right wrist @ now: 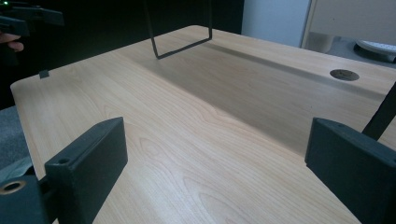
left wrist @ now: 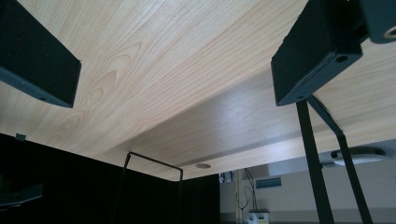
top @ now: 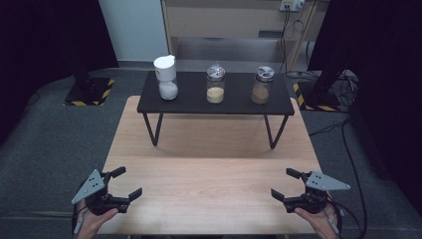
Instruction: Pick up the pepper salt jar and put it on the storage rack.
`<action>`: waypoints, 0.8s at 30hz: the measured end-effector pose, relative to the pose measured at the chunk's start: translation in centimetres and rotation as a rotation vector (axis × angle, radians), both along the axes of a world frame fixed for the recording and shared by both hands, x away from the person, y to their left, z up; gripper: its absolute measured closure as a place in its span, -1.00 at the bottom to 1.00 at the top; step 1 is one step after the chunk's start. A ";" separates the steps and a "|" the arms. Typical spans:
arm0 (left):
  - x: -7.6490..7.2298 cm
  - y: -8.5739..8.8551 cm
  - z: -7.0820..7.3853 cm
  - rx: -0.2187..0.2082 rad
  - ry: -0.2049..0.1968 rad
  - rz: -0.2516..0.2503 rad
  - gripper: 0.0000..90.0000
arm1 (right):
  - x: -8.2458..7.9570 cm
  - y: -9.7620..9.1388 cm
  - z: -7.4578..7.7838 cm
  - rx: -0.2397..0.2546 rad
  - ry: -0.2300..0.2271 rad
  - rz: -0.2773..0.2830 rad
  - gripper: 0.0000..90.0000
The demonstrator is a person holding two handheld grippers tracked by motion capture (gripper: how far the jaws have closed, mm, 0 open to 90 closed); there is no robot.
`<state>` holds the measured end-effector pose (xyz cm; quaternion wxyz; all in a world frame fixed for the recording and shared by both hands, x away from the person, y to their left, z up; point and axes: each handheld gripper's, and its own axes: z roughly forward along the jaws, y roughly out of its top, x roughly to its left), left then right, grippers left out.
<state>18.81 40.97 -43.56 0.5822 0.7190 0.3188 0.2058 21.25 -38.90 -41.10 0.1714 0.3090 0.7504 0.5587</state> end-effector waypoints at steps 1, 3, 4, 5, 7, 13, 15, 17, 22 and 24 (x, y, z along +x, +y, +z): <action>0.0 0.0 0.0 0.000 -0.001 -0.002 -0.99 | 0.0 -0.1 -0.1 0.003 0.001 0.001 -0.86; 0.0 0.0 0.0 0.001 -0.003 -0.007 -0.99 | 0.1 -0.1 -0.1 0.002 -0.002 0.003 -0.86; 0.1 0.0 0.0 0.002 -0.003 -0.009 -0.99 | 0.1 -0.1 -0.2 0.005 -0.002 0.005 -0.86; 0.1 -0.1 0.0 0.002 -0.004 -0.011 -0.99 | 0.2 -0.2 -0.2 0.008 -0.001 0.006 -0.86; 0.1 -0.1 0.0 0.003 -0.006 -0.016 -0.99 | 0.2 -0.2 -0.3 0.008 -0.003 0.006 -0.86; 0.2 -0.1 0.0 0.002 -0.006 -0.021 -0.99 | 0.3 -0.4 -0.5 0.026 0.007 0.006 -0.86; 0.2 0.0 0.0 0.000 -0.006 -0.022 -0.99 | 0.3 -0.4 -0.5 0.023 0.007 0.007 -0.86; 0.2 0.0 -0.1 -0.004 -0.006 -0.021 -0.99 | 0.3 -0.4 -0.5 0.024 0.008 0.007 -0.86; 0.2 0.0 -0.1 -0.006 -0.004 -0.018 -0.99 | 0.3 -0.5 -0.6 0.031 0.006 0.007 -0.86; 0.2 -0.1 0.0 -0.005 -0.004 -0.018 -0.99 | 0.3 -0.5 -0.6 0.032 0.007 0.007 -0.86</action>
